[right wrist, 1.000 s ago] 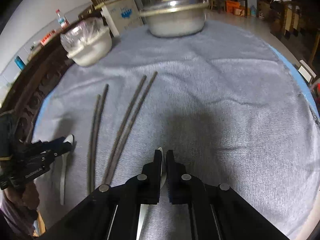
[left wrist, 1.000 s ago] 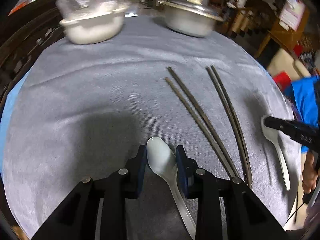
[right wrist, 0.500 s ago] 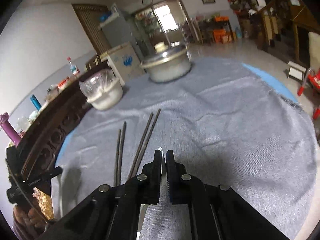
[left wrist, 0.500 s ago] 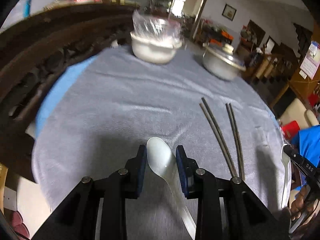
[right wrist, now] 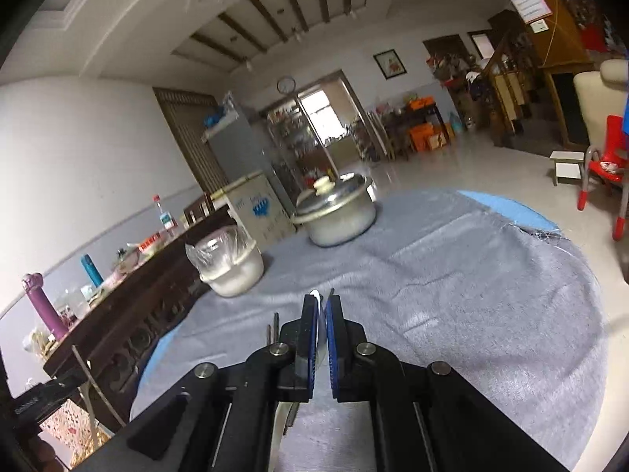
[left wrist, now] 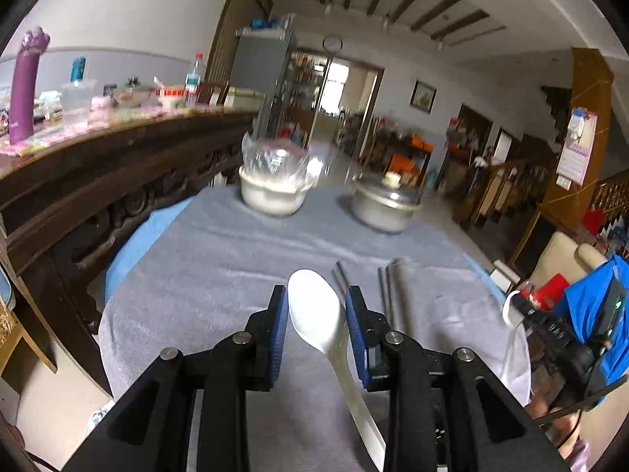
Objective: Organize utensils
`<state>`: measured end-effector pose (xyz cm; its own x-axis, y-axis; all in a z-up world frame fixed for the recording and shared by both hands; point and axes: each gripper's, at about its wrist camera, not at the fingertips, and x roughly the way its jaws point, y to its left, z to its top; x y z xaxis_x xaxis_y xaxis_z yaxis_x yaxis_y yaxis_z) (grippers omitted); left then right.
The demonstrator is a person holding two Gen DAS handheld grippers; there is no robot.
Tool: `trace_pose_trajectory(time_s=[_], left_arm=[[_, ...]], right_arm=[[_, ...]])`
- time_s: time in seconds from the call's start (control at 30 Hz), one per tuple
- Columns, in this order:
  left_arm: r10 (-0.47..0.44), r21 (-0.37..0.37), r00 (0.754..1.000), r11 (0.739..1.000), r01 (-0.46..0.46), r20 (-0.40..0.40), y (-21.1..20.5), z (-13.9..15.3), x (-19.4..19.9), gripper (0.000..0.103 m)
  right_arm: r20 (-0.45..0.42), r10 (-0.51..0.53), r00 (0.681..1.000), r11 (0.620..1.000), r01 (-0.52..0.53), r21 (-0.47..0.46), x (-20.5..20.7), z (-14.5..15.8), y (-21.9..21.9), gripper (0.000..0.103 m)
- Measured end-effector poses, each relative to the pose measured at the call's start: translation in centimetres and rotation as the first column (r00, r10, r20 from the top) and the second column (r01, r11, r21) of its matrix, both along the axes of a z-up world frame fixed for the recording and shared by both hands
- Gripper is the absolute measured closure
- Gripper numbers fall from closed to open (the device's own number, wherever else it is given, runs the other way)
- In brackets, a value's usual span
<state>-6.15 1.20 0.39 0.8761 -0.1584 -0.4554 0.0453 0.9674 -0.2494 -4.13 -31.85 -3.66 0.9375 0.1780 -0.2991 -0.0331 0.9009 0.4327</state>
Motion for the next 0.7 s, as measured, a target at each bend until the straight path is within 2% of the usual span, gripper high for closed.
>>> trace_pose_trajectory(time_s=[0.23, 0.5, 0.7], left_arm=[[0.043, 0.045, 0.991, 0.998, -0.049, 0.125, -2.5, 1.8, -1.9, 0.072], [0.054, 0.079, 0.986, 0.995, -0.068, 0.159, -4.8, 0.9, -1.6, 0.072], [0.078, 0.089, 0.975, 0.991, -0.099, 0.208, -5.1, 0.2, -2.0, 0.072]], right_arm=[[0.102, -0.018, 0.995, 0.998, 0.013, 0.053, -1.2, 1.0, 0.2, 0.097], [0.195, 0.043, 0.980, 0.997, -0.056, 0.060, -1.7, 1.3, 2.3, 0.097], [0.244, 0.090, 0.966, 0.995, -0.098, 0.018, -2.0, 1.4, 3.4, 0.097]])
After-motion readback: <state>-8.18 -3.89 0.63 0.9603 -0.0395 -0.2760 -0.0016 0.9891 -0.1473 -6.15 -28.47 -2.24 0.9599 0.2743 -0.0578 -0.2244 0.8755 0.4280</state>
